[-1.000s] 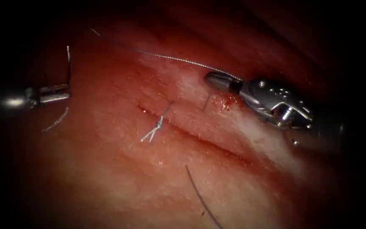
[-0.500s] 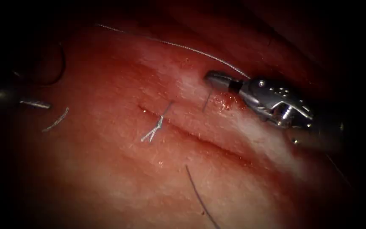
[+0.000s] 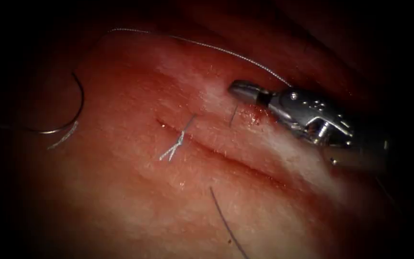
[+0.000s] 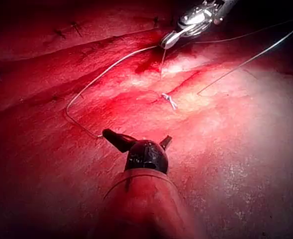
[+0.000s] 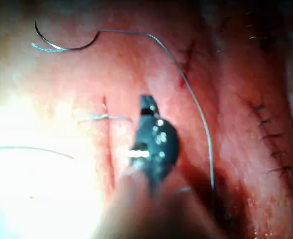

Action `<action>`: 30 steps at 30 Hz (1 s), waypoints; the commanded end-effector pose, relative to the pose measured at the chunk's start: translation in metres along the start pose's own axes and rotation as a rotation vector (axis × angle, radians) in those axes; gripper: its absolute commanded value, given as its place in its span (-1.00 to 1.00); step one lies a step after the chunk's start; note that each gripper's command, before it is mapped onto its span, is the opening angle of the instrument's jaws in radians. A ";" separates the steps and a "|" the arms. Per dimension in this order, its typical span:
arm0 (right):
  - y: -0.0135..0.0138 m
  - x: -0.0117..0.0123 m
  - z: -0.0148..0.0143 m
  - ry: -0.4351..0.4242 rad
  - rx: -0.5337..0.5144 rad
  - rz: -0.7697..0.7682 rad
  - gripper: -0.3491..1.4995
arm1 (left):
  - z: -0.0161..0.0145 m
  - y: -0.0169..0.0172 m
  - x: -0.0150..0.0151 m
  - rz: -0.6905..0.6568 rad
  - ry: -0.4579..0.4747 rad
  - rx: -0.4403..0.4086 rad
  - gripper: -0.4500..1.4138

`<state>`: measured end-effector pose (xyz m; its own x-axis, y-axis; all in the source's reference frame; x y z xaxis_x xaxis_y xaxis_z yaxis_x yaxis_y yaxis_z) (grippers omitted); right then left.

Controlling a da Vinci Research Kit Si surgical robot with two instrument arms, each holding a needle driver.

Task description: Wound Closure

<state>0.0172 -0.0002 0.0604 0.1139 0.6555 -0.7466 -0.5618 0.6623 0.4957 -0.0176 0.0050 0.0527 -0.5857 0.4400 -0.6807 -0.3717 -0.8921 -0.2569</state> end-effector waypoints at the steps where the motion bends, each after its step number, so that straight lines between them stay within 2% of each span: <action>1: -0.0001 0.0011 0.0004 0.014 0.016 -0.016 0.34 | 0.0011 0.0012 0.0002 0.014 0.017 -0.024 0.80; 2: 0.0000 0.0018 0.0002 0.021 0.018 -0.020 0.47 | 0.0015 0.0018 0.0007 0.020 0.033 -0.038 0.78; 4: 0.0002 0.0033 -0.0004 0.031 0.022 -0.022 0.60 | 0.0024 0.0034 0.0020 0.039 0.070 -0.083 0.75; 5: 0.0002 0.0050 -0.0014 0.044 0.030 -0.033 0.69 | 0.0032 0.0049 0.0033 0.059 0.093 -0.113 0.69; 8: 0.0001 0.0069 -0.0033 0.070 0.046 -0.034 0.71 | 0.0047 0.0074 0.0052 0.078 0.128 -0.154 0.68; 12: -0.0005 0.0082 -0.0061 0.089 0.059 -0.052 0.67 | 0.0071 0.0110 0.0071 0.127 0.174 -0.193 0.66; 16: -0.0011 0.0080 -0.0086 0.094 0.063 -0.062 0.63 | 0.0096 0.0136 0.0082 0.168 0.190 -0.217 0.66; 20: -0.0014 0.0070 -0.0098 0.093 0.060 -0.070 0.63 | 0.0118 0.0162 0.0089 0.239 0.176 -0.245 0.64; 30: -0.0014 0.0048 -0.0099 0.091 0.056 -0.092 0.62 | 0.0153 0.0226 0.0125 0.438 0.200 -0.253 0.44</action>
<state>0.0098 -0.0015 0.0511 0.0875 0.5565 -0.8262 -0.5069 0.7389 0.4440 -0.0444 -0.0079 0.0481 -0.4856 0.0023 -0.8742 0.0835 -0.9953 -0.0490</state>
